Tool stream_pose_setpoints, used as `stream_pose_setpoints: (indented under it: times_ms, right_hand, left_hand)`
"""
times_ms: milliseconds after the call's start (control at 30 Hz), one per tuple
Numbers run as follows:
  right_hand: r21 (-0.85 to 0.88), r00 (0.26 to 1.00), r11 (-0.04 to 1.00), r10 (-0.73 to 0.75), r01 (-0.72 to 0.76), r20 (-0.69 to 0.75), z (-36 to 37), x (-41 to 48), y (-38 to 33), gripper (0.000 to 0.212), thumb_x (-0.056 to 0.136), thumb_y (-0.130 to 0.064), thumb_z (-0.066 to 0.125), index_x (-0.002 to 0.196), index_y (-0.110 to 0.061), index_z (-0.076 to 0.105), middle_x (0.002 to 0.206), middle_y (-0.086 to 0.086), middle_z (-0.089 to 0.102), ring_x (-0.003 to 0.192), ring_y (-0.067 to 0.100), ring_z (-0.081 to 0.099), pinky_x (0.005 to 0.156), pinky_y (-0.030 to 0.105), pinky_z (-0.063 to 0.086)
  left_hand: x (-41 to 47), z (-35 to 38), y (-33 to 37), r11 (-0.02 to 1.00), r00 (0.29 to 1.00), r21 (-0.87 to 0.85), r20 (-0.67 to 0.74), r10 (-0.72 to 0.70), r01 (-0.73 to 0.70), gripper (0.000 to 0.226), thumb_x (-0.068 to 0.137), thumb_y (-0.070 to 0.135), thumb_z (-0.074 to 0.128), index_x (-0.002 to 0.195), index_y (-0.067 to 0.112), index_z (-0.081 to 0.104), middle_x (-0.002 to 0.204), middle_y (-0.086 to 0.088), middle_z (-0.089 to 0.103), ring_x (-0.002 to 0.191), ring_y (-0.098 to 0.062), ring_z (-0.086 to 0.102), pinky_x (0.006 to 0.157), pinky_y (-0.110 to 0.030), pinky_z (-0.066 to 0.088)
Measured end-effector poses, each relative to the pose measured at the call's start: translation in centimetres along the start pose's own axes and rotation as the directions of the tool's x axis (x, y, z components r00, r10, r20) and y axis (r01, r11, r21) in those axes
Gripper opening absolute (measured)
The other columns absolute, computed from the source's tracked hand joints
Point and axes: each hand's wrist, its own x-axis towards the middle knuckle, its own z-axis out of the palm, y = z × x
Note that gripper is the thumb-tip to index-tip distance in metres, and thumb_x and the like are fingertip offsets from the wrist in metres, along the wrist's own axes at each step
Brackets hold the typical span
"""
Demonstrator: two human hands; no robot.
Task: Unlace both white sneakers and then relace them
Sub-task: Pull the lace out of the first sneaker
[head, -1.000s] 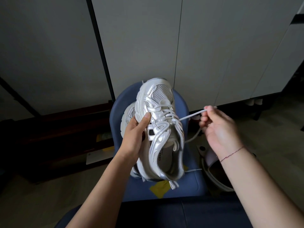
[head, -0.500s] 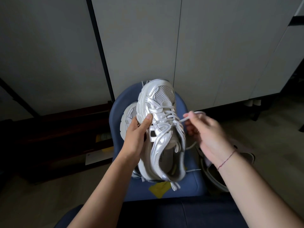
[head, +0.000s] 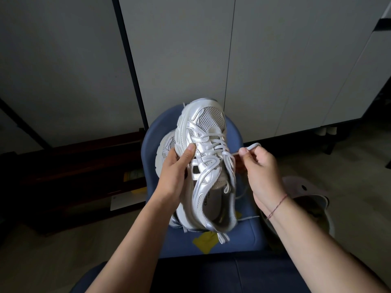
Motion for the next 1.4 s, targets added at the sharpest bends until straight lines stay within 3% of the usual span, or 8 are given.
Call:
stream_pose_setpoints:
  times_ms: [167,433,533,633,767,1000,1167,1400]
  right_hand:
    - [0.162,0.998,0.985,0.056,-0.062,0.039,0.0,0.0,-0.7,0.018,0.101,-0.01,0.04,0.085,-0.005,0.047,0.056,0.0,0.068,0.048,0.011,0.063,0.047,0.02,0.05]
    - [-0.363,0.985,0.929,-0.004,0.068,0.174,-2.0,0.3,-0.4,0.035,0.09,-0.029,0.06,0.063,-0.007,0.058,0.045,-0.002,0.056,0.04,0.01,0.048,0.045,0.021,0.04]
    - [-0.292,0.959,0.93,-0.158,0.224,0.234,-1.6,-0.2,-1.4,0.03,0.091,-0.029,0.059,0.069,-0.008,0.061,0.048,-0.004,0.053,0.043,0.006,0.043,0.047,0.019,0.038]
    - [-0.173,0.911,0.928,-0.266,0.331,0.315,-0.7,-0.7,-2.4,0.015,0.091,-0.021,0.059,0.086,-0.01,0.068,0.056,-0.005,0.056,0.05,0.004,0.047,0.053,0.016,0.039]
    - [-0.258,0.895,0.894,-0.264,0.367,0.36,0.0,-1.0,-2.3,0.007,0.085,-0.018,0.068,0.087,-0.024,0.07,0.073,0.008,0.067,0.067,0.019,0.059,0.065,0.025,0.048]
    - [-0.351,0.875,0.847,-0.238,0.4,0.421,0.0,-0.9,-2.8,0.012,0.08,-0.023,0.073,0.078,-0.012,0.068,0.06,0.017,0.051,0.054,0.006,0.039,0.054,0.015,0.035]
    - [-0.411,0.863,0.791,-0.274,0.453,0.425,-0.2,-0.5,-2.7,0.025,0.079,-0.025,0.074,0.065,-0.012,0.058,0.047,-0.007,0.032,0.048,0.008,0.029,0.048,0.017,0.028]
    - [-0.54,0.815,0.613,-0.392,0.578,0.427,-0.4,-0.2,-2.4,0.03,0.082,-0.033,0.07,0.062,-0.023,0.05,0.047,-0.014,0.046,0.047,0.007,0.04,0.049,0.02,0.028]
  left_hand:
    - [-0.3,0.2,0.3,1.0,1.0,0.001,0.022,0.017,-0.017,0.038,0.099,0.025,0.049,0.132,0.007,0.054,0.121,-0.015,0.067,0.112,-0.03,0.065,0.098,-0.044,0.051]
    - [0.2,-0.9,1.3,0.998,0.995,-0.015,-0.087,0.054,-0.055,0.045,0.089,0.028,0.061,0.128,0.007,0.056,0.115,-0.016,0.07,0.102,-0.029,0.069,0.084,-0.038,0.056]
    - [0.1,-1.1,1.4,0.999,0.993,0.022,-0.108,0.047,-0.045,0.033,0.093,0.021,0.06,0.123,0.005,0.058,0.109,-0.014,0.072,0.094,-0.025,0.072,0.073,-0.03,0.058]
    - [-0.1,-0.8,1.3,0.992,0.993,0.117,-0.108,0.052,-0.04,0.032,0.093,0.022,0.063,0.122,0.008,0.059,0.107,-0.012,0.073,0.097,-0.026,0.071,0.08,-0.034,0.058]
    - [-0.3,-0.5,1.5,0.986,0.994,0.165,-0.101,0.051,-0.034,0.031,0.092,0.021,0.063,0.121,0.01,0.06,0.107,-0.01,0.073,0.097,-0.026,0.071,0.085,-0.038,0.057]
    - [-0.4,0.0,1.2,0.97,0.985,0.235,-0.145,0.099,-0.063,0.017,0.091,0.026,0.066,0.107,0.022,0.063,0.1,0.0,0.075,0.091,-0.017,0.072,0.082,-0.033,0.057]
    - [-0.3,0.2,0.9,0.95,0.979,0.306,-0.174,0.109,-0.052,0.015,0.088,0.032,0.07,0.098,0.024,0.063,0.094,0.001,0.075,0.089,-0.017,0.072,0.087,-0.042,0.057]
    - [-0.4,0.4,0.9,0.945,0.978,0.324,-0.176,0.112,-0.05,0.023,0.085,0.037,0.072,0.1,0.02,0.064,0.095,0.0,0.075,0.091,-0.021,0.072,0.09,-0.049,0.055]
